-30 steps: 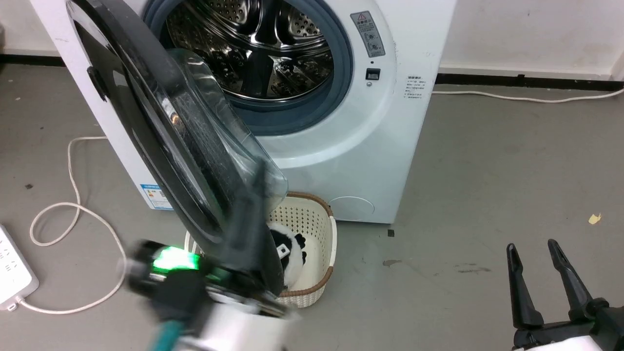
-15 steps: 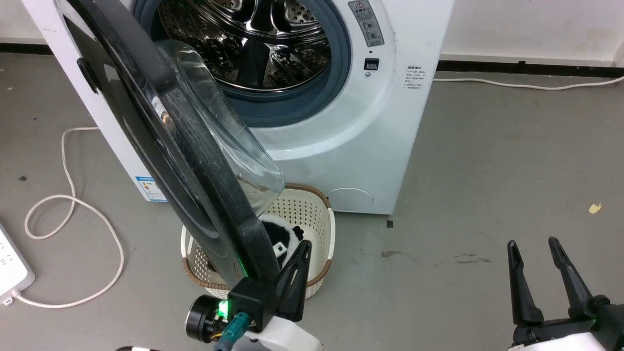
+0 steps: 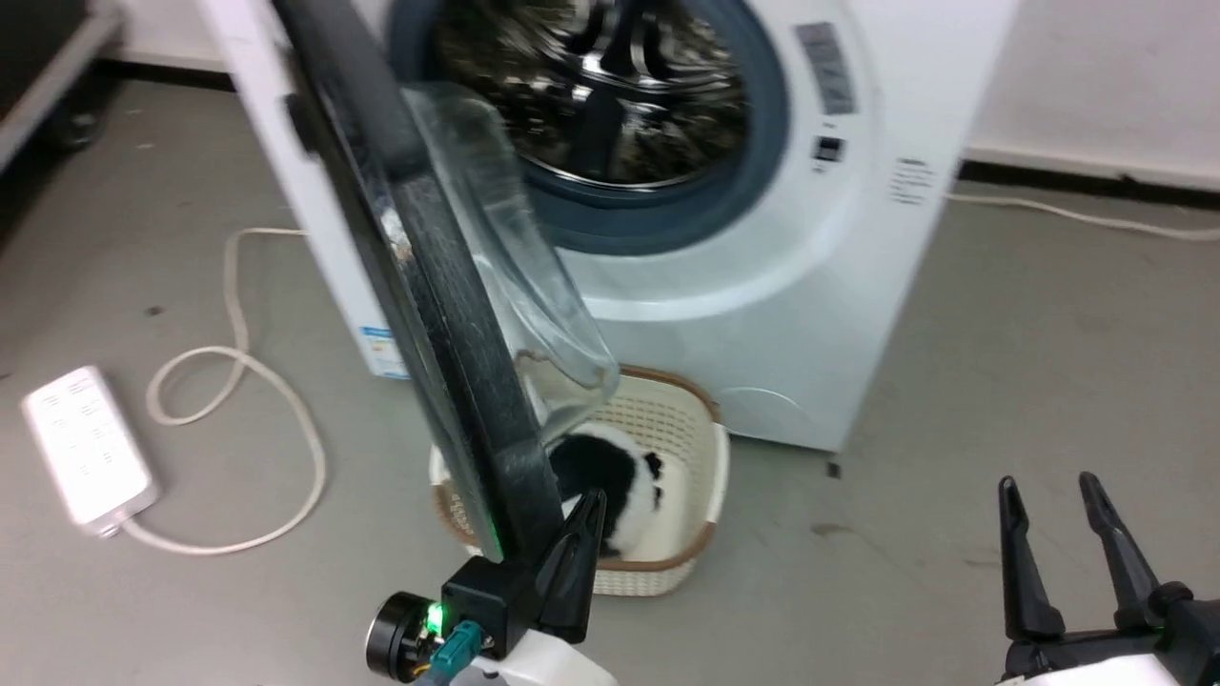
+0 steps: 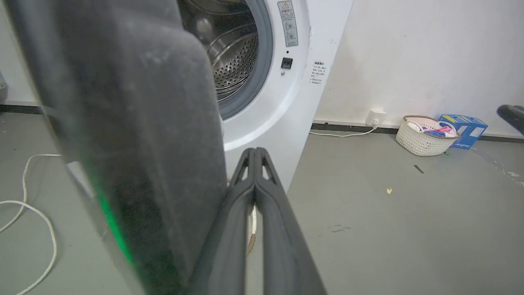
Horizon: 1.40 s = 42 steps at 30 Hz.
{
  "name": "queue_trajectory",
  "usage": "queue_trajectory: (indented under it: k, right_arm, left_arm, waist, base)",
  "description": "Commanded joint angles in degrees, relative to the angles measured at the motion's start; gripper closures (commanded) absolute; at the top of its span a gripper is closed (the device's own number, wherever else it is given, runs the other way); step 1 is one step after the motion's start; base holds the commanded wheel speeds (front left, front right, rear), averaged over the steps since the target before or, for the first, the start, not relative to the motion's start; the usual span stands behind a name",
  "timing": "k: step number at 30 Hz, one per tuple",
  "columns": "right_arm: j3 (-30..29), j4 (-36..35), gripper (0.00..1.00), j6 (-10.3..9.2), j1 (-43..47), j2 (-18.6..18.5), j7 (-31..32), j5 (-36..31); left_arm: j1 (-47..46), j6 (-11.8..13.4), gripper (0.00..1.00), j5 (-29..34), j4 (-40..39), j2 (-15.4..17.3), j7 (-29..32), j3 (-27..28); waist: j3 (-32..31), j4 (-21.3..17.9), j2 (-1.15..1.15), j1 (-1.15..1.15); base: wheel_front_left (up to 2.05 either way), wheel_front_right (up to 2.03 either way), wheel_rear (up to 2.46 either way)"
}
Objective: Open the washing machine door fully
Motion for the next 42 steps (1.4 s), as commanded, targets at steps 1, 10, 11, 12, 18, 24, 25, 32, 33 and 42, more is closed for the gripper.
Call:
queue_trajectory:
  k: [1,10,11,12,18,24,25,32,33,42]
  right_arm:
    - [0.12,0.11,0.0,0.05,0.53,0.2,-0.26,0.0]
    - [0.67,0.26,0.0,0.05,1.37,0.2,-0.26,0.06]
    - [0.72,0.21,0.0,0.05,1.37,0.2,-0.26,0.02]
    - [0.83,0.18,0.0,0.05,1.35,0.2,-0.26,-0.05]
    - [1.01,-0.11,0.0,0.05,0.69,0.2,-0.26,-1.03]
    - [1.28,-0.72,0.0,0.05,-0.9,0.2,-0.26,-3.47]
    - [1.3,-0.87,0.0,0.05,-1.18,0.2,-0.26,-3.93]
    - [0.91,-1.71,0.0,0.05,-3.25,-0.04,-0.26,-6.59]
    - [0.82,-1.78,0.0,0.05,-3.44,-0.22,-0.25,-6.72]
    - [0.23,-2.38,0.0,0.05,-4.95,-1.58,-0.11,-6.82]
  left_arm:
    - [0.64,0.6,1.0,-0.47,0.33,1.03,-0.44,0.95]
    - [2.84,2.11,1.0,-1.57,-0.82,3.48,-0.06,3.55]
    - [2.87,2.38,1.0,-1.81,-1.05,3.88,-0.06,4.25]
    - [2.86,2.68,1.0,-2.05,-1.26,4.36,-0.06,5.05]
    - [1.85,4.01,1.0,-4.75,-2.03,7.82,0.15,11.39]
    - [-1.57,4.16,1.0,-8.52,-0.55,12.21,0.99,18.66]
    - [-2.31,4.04,1.0,-9.31,0.08,12.93,0.89,19.96]
    - [-8.63,2.2,1.0,-14.07,6.99,18.19,0.94,26.98]
    - [-9.7,1.81,1.0,-14.85,8.29,18.86,0.99,27.85]
    - [-18.18,-0.7,1.0,-18.21,21.11,24.54,-0.85,32.74]
  waist:
    - [-1.26,3.21,0.0,0.0]
    - [-1.95,12.24,0.0,0.0]
    - [-1.74,13.05,0.0,0.0]
    - [-1.54,13.77,0.0,0.0]
    - [1.07,16.73,0.0,0.0]
    - [5.75,17.32,0.0,0.0]
    - [6.6,17.2,0.0,0.0]
    - [12.49,15.36,0.0,0.0]
    - [13.13,15.09,0.0,0.0]
    - [16.96,12.97,0.0,0.0]
  base:
    - [0.0,0.0,0.0]
    - [0.0,0.0,0.0]
    - [0.0,0.0,0.0]
    - [0.0,0.0,0.0]
    - [0.0,0.0,0.0]
    - [0.0,0.0,0.0]
    - [0.0,0.0,0.0]
    - [0.0,0.0,0.0]
    - [0.0,0.0,0.0]
    - [0.0,0.0,0.0]
